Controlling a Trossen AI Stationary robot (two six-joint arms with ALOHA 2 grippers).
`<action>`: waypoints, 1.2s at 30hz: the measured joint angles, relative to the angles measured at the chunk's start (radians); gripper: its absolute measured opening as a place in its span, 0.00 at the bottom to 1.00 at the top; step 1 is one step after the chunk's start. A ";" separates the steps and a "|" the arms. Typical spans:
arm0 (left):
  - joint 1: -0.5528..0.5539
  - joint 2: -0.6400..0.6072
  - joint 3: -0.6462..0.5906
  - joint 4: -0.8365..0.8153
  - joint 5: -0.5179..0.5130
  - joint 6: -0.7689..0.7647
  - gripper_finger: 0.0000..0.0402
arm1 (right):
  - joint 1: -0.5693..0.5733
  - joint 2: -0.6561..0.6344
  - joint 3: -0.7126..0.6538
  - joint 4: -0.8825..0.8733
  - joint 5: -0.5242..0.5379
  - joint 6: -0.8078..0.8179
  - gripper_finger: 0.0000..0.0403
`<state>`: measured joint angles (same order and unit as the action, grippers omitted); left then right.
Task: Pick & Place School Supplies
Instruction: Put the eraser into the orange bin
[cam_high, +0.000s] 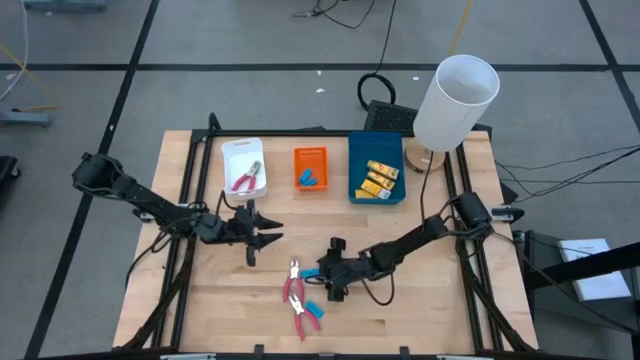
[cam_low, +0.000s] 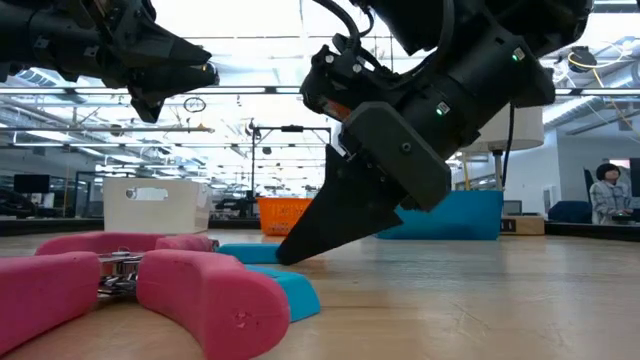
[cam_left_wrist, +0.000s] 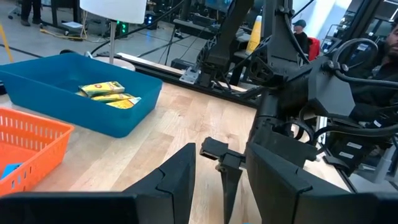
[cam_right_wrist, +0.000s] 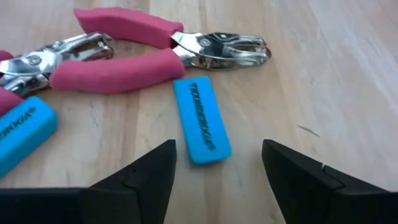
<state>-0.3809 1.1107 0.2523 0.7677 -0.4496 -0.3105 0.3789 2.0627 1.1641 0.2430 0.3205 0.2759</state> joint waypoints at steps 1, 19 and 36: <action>0.000 0.000 0.000 0.000 0.000 -0.004 0.37 | 0.001 0.009 0.000 0.014 0.002 0.000 0.58; 0.000 0.000 0.000 0.000 -0.002 -0.009 0.37 | -0.020 0.046 0.004 0.014 -0.111 -0.076 0.22; 0.000 0.001 0.000 0.001 0.007 -0.111 0.37 | -0.018 -0.115 -0.002 -0.166 0.117 -0.267 0.18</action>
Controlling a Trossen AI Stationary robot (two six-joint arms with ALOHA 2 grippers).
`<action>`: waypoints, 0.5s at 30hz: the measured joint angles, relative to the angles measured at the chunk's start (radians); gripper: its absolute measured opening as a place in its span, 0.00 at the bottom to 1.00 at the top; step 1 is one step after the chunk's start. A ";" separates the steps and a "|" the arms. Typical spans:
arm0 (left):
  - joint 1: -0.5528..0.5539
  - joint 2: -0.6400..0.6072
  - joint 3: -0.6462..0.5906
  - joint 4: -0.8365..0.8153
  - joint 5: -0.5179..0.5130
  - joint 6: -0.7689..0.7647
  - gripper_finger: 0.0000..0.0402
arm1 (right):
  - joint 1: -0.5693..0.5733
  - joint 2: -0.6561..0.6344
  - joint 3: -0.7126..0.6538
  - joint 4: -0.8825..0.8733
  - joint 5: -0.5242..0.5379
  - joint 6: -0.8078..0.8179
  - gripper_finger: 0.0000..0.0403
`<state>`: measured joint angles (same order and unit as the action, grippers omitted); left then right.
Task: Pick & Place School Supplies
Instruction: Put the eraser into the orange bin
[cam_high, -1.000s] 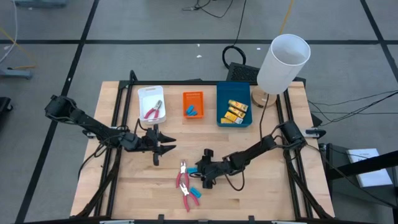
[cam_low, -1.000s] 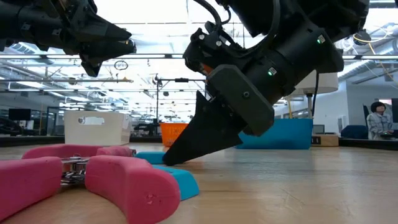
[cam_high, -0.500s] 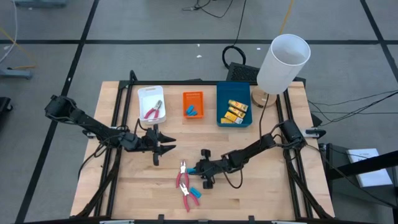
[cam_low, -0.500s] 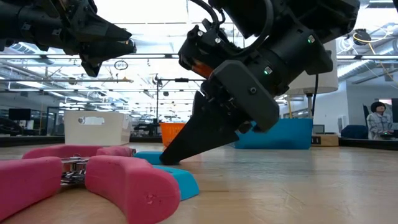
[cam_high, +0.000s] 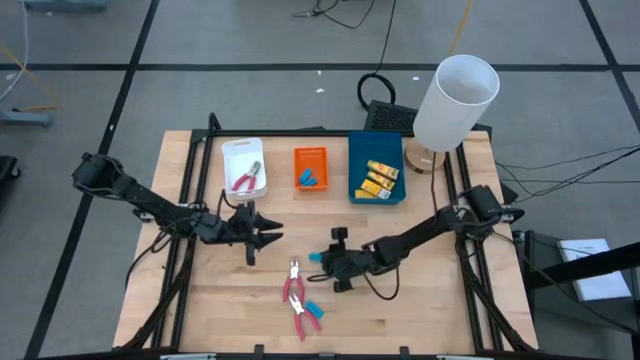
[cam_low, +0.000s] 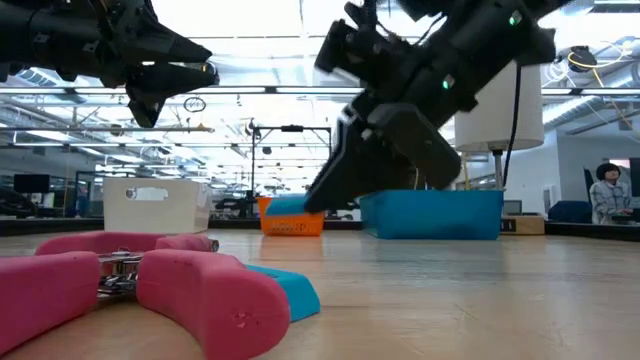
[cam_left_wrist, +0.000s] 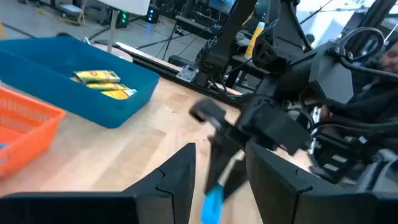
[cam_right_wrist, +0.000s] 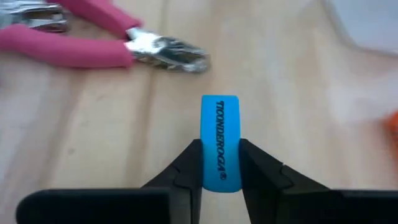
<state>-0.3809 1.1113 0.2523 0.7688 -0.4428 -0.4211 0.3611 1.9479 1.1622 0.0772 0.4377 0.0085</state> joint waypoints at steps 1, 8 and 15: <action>0.000 0.003 0.000 0.001 0.003 -0.017 0.37 | 0.000 -0.010 0.000 -0.009 0.025 -0.013 0.18; 0.000 0.106 0.001 0.004 0.001 -0.204 0.37 | 0.012 -0.069 0.002 0.013 0.220 -0.176 0.18; 0.054 0.231 0.002 0.147 0.000 -0.344 0.37 | 0.027 -0.094 0.002 0.042 0.399 -0.292 0.17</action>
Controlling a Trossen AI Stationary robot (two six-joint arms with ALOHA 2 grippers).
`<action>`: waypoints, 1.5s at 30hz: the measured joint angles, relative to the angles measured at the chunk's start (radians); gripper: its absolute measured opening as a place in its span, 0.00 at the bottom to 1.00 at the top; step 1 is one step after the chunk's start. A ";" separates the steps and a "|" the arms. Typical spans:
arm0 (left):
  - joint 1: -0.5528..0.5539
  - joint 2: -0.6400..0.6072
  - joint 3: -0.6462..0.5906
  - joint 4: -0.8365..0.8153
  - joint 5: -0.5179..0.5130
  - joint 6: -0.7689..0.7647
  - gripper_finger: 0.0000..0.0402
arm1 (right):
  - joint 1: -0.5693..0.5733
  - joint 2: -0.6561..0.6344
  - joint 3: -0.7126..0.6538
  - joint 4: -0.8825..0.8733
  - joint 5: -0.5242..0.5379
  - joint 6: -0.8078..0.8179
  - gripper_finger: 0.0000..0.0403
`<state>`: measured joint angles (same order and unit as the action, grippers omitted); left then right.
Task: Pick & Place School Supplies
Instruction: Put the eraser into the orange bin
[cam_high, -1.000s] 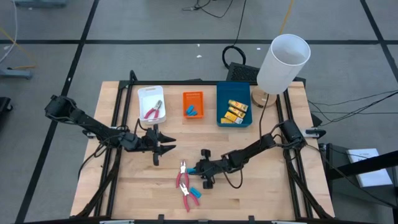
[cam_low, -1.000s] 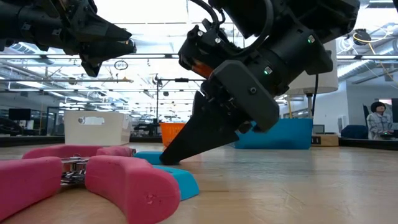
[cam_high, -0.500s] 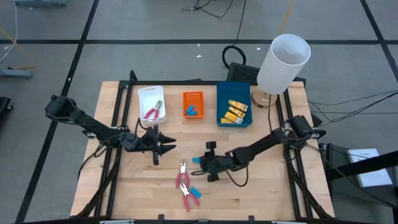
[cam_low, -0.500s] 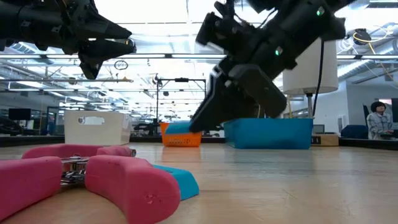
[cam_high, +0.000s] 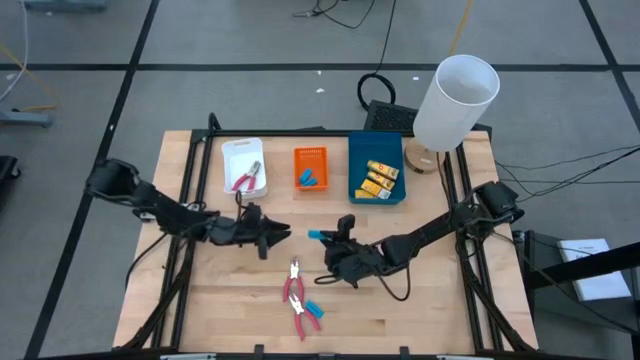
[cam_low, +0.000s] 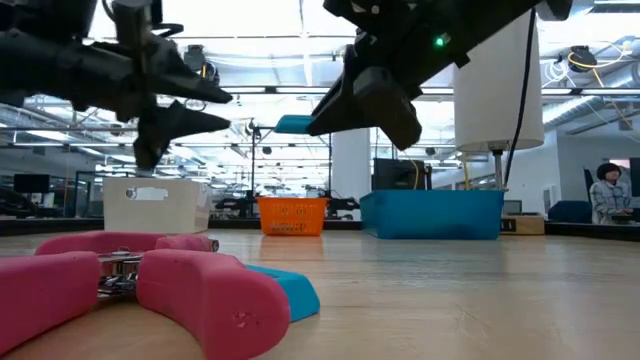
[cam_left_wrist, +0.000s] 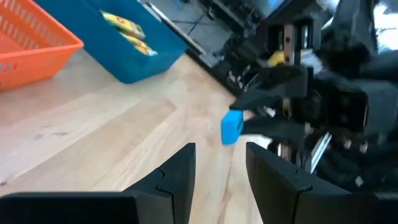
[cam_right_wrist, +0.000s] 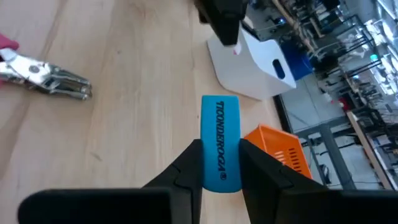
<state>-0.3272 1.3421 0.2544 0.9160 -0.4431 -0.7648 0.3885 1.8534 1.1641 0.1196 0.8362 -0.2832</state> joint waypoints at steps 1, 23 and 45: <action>0.008 0.012 0.005 0.015 0.007 -0.005 0.37 | 0.000 0.000 0.000 0.010 0.001 -0.006 0.17; 0.060 0.255 0.214 0.014 0.122 0.029 0.68 | 0.006 0.000 0.001 0.056 0.001 -0.035 0.18; 0.082 0.295 0.267 0.013 0.180 0.084 0.22 | 0.006 -0.001 0.001 0.055 0.000 -0.025 0.18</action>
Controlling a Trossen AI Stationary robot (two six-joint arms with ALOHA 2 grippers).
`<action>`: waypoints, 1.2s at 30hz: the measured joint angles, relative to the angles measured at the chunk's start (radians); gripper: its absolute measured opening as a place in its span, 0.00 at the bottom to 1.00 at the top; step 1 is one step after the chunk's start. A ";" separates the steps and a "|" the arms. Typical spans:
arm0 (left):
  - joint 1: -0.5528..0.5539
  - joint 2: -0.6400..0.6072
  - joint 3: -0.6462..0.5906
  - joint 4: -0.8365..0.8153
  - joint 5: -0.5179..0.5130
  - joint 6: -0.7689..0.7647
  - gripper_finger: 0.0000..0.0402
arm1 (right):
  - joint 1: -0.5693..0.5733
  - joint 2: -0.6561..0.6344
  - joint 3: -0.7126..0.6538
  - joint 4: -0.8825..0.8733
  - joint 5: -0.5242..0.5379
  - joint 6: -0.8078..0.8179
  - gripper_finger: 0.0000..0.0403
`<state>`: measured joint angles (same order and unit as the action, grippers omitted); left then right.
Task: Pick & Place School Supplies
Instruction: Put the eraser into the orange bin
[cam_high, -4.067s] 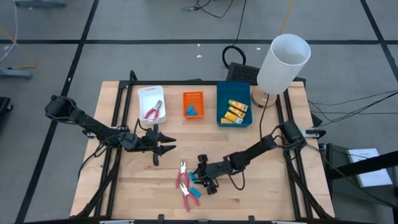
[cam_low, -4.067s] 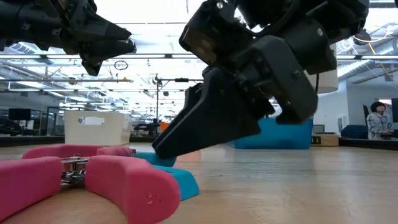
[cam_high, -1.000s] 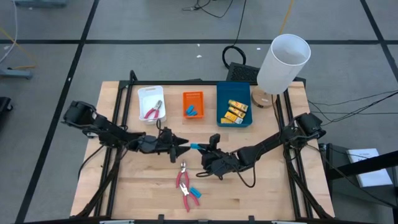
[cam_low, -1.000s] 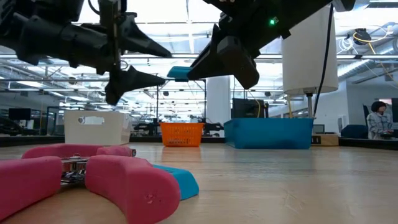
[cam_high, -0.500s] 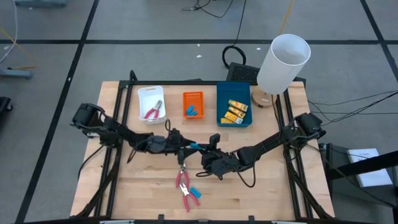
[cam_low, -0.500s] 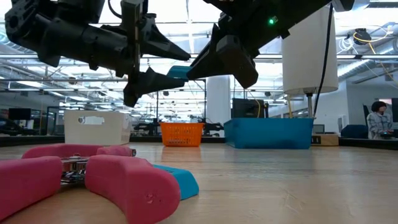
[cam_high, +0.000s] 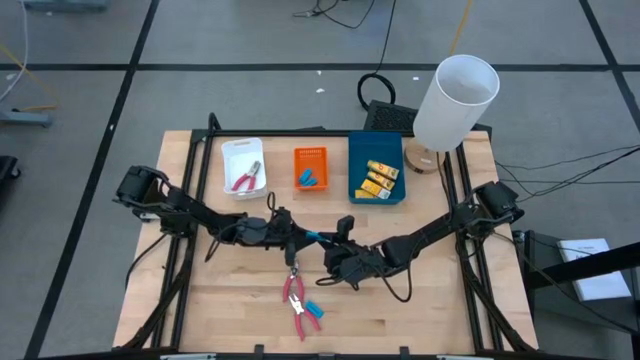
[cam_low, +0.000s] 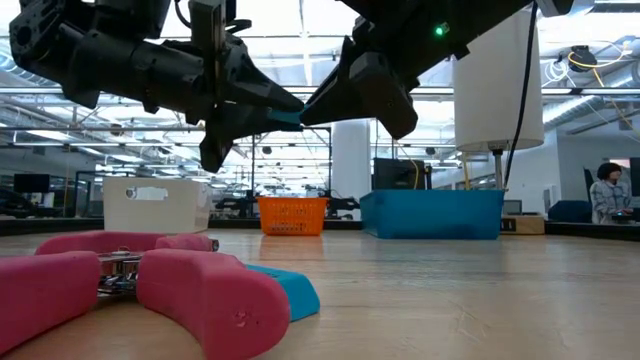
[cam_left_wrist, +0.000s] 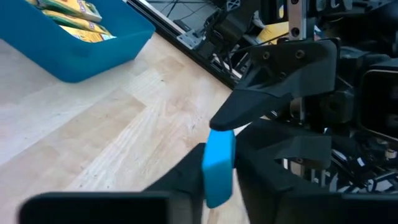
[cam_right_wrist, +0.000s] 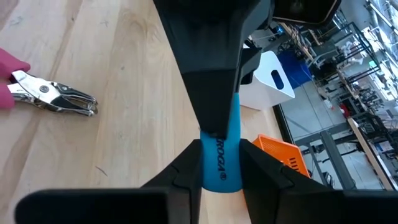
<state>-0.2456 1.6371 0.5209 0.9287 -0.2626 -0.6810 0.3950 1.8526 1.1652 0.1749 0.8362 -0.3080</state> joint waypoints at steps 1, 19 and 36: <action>0.000 0.000 0.000 0.000 0.000 0.006 0.18 | 0.000 0.000 0.000 0.000 0.000 0.000 0.19; 0.030 -0.023 -0.001 0.000 -0.032 0.132 0.09 | 0.017 -0.001 0.002 -0.006 0.011 0.291 0.34; 0.071 -0.198 0.000 -0.149 -0.141 0.391 0.09 | 0.055 -0.180 -0.089 -0.283 -0.117 0.616 0.44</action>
<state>-0.1744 1.4388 0.5210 0.7795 -0.4033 -0.2901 0.4503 1.6731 1.0761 -0.1079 0.7189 0.3081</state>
